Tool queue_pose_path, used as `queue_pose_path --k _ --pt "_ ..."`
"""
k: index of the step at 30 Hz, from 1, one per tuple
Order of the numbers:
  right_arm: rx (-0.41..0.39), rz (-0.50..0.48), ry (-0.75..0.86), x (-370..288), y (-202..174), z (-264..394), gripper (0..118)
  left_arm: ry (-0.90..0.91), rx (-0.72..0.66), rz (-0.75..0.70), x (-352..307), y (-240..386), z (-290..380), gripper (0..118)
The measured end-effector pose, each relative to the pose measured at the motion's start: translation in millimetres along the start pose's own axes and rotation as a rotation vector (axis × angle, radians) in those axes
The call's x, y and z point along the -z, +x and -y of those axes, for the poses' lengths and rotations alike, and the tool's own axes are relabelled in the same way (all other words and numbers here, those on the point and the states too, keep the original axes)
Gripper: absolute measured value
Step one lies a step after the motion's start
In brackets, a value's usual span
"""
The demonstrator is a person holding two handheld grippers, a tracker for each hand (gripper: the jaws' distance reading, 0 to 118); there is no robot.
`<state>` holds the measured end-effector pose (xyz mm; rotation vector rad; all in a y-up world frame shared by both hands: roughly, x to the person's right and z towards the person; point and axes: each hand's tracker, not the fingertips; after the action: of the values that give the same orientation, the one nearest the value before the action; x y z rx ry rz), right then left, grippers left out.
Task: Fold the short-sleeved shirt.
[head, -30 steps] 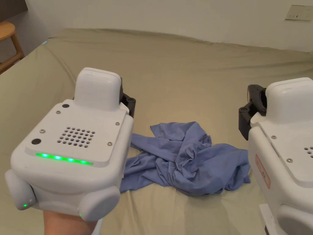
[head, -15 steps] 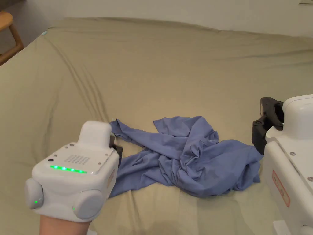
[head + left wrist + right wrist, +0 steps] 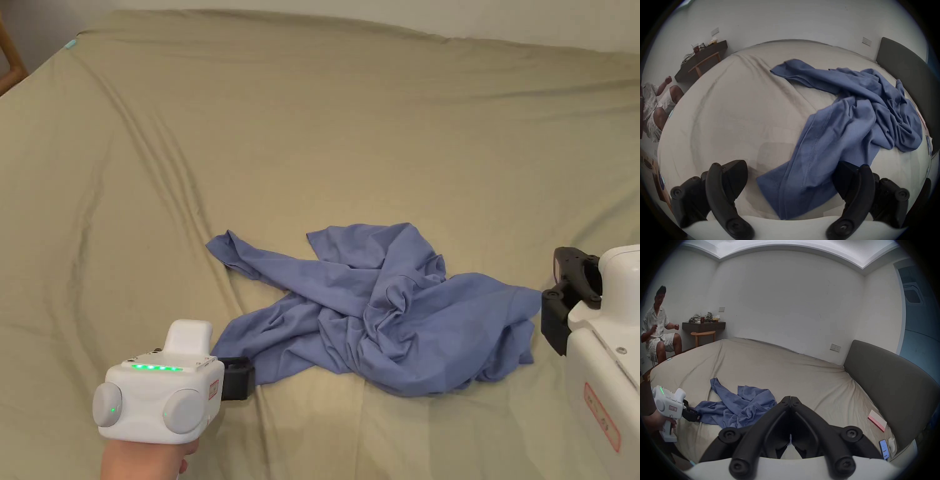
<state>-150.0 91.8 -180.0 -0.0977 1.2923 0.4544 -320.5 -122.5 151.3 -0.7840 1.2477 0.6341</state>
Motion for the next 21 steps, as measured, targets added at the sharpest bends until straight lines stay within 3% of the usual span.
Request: queue_pose_path --k 3,5,7,12,19,20,21 --pt "0.002 -0.002 -0.015 3 4 2 0 0.008 0.002 0.037 -9 0 -2 92" --pt "0.014 -0.007 -0.026 5 7 3 0 0.036 0.024 0.063 -19 7 -1 58" --pt "0.014 -0.005 -0.039 9 11 4 0 0.081 0.100 0.059 -33 19 -1 5" --pt "0.020 -0.002 -0.115 36 27 16 0 0.147 0.130 0.056 -59 23 -7 5" --pt "0.073 -0.071 -0.369 109 37 67 1 0.288 0.015 0.105 -127 12 -30 5" --pt "0.066 -0.086 -0.425 121 37 76 15 0.291 0.006 0.109 -131 10 -32 5" --pt "0.072 -0.081 -0.456 133 36 86 45 0.291 -0.007 0.108 -134 8 -34 5"
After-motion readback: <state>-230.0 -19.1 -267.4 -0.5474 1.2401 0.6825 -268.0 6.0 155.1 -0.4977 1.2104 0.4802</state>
